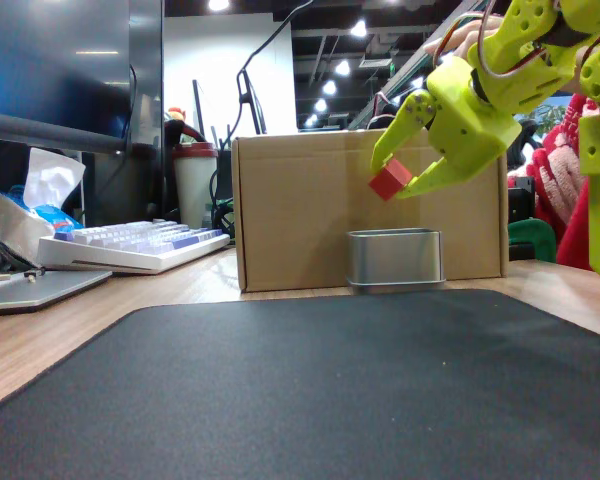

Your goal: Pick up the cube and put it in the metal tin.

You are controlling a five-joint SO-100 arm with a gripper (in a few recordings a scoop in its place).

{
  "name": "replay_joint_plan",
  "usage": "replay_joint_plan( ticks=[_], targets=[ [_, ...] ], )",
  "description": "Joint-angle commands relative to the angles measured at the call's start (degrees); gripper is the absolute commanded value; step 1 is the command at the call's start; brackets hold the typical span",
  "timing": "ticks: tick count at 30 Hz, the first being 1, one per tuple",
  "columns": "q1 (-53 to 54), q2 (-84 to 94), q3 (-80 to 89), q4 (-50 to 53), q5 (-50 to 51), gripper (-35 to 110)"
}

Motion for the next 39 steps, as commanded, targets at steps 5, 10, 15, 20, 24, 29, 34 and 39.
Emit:
replay_joint_plan(
  ticks=[5,10,15,20,24,29,34,39],
  targets=[
    [-0.6,-2.6,0.7,-3.5,-2.2,0],
    [-1.1,-3.2,2.8,-6.7,-3.5,11],
    [-0.9,-3.3,3.0,-7.0,-3.4,18],
    [-1.8,-2.6,2.5,-7.5,-2.8,13],
    [-3.3,-2.6,1.3,-7.9,-1.8,7],
    [-6.2,-3.5,-2.5,-7.6,-0.6,3],
    [-11.6,-2.9,-8.8,-1.1,2.8,0],
    [-18.3,3.5,-8.7,-0.4,8.5,0]
  ],
)
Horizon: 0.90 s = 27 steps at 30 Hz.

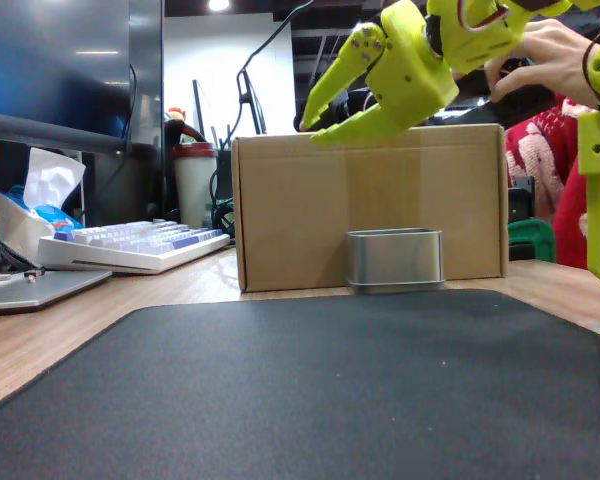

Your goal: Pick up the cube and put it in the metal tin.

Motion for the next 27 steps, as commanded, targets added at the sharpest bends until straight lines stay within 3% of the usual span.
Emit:
replay_joint_plan(
  ticks=[1,13,19,27],
  targets=[
    [-1.6,2.8,-1.8,2.1,0.8,0],
    [-25.1,12.5,-7.1,23.7,8.7,0],
    [-37.1,21.9,-1.6,34.5,9.9,0],
    [-41.6,34.4,10.5,41.0,9.1,0]
  ],
)
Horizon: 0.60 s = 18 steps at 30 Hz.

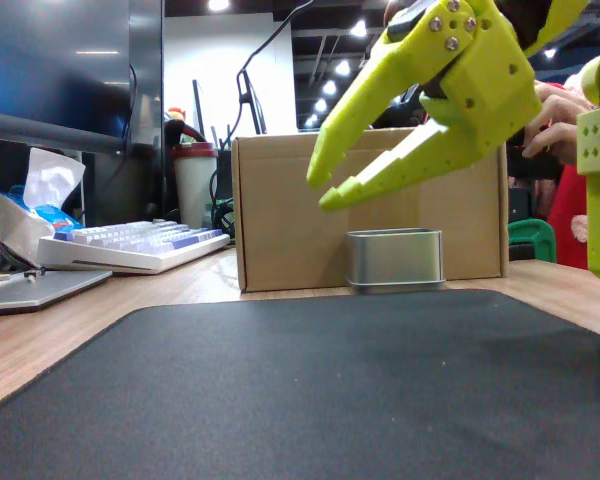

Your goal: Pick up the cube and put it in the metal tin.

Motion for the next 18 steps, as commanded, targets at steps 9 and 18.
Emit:
replay_joint_plan(
  ticks=[9,18],
  targets=[
    [2.9,1.8,5.7,2.4,-2.9,0],
    [3.7,1.8,5.8,2.4,-4.0,0]
  ],
)
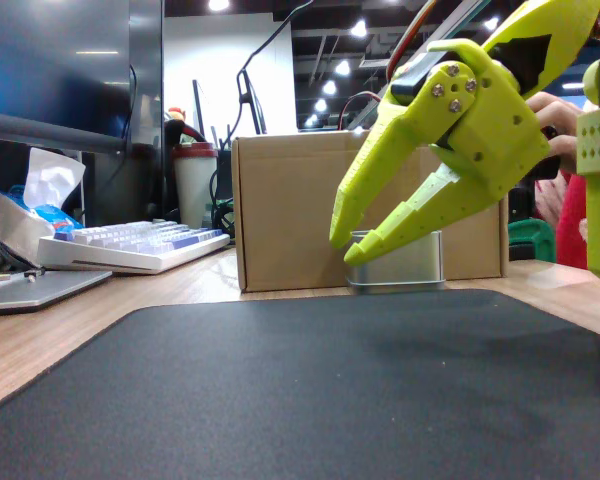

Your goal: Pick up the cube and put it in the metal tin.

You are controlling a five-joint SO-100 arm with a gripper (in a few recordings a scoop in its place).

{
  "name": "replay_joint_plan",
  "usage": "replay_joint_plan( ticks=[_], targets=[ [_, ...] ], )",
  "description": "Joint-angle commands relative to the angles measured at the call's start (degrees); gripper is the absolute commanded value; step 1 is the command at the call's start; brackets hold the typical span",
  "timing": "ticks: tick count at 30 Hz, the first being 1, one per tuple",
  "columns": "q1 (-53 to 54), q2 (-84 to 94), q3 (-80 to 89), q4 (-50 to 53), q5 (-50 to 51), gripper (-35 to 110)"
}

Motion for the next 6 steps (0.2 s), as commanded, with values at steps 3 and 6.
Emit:
replay_joint_plan(
  ticks=[3,6],
  targets=[
    [0.4,1.1,0.4,0.3,-1.2,0],
    [0.4,1.1,0.4,0.3,-1.2,0]
  ],
)
